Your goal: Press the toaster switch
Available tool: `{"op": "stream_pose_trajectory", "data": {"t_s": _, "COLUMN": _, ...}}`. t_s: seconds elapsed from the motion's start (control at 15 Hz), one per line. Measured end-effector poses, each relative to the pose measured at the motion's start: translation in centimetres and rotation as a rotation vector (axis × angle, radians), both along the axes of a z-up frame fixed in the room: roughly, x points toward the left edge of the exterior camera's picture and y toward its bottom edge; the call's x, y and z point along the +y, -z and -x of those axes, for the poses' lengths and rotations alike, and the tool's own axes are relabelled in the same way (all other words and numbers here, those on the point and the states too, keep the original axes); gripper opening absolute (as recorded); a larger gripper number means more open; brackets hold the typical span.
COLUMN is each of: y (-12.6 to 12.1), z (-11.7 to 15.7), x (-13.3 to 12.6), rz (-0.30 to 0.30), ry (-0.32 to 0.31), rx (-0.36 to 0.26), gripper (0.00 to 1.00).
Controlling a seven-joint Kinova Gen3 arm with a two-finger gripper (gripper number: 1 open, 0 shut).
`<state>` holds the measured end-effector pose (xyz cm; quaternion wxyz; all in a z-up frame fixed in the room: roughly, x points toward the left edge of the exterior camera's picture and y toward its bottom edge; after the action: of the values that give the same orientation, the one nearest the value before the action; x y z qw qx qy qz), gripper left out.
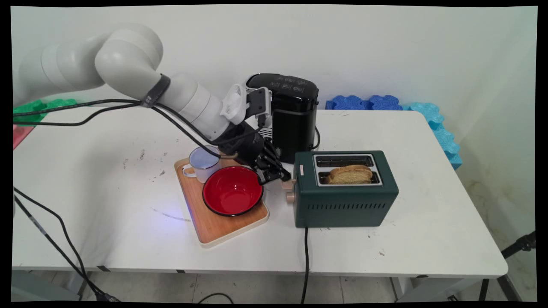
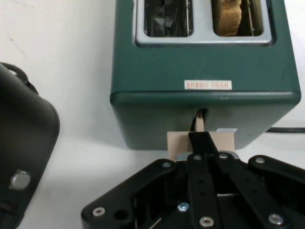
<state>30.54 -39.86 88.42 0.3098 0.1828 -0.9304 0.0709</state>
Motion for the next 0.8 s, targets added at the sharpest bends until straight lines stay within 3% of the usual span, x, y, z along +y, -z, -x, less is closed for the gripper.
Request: {"op": "stream_pose_trajectory", "data": {"t_s": 0.8, "y": 1.2, "z": 0.0, "x": 0.4, "rz": -0.016, "ry": -0.033, "rx": 0.021, "gripper": 0.0}}
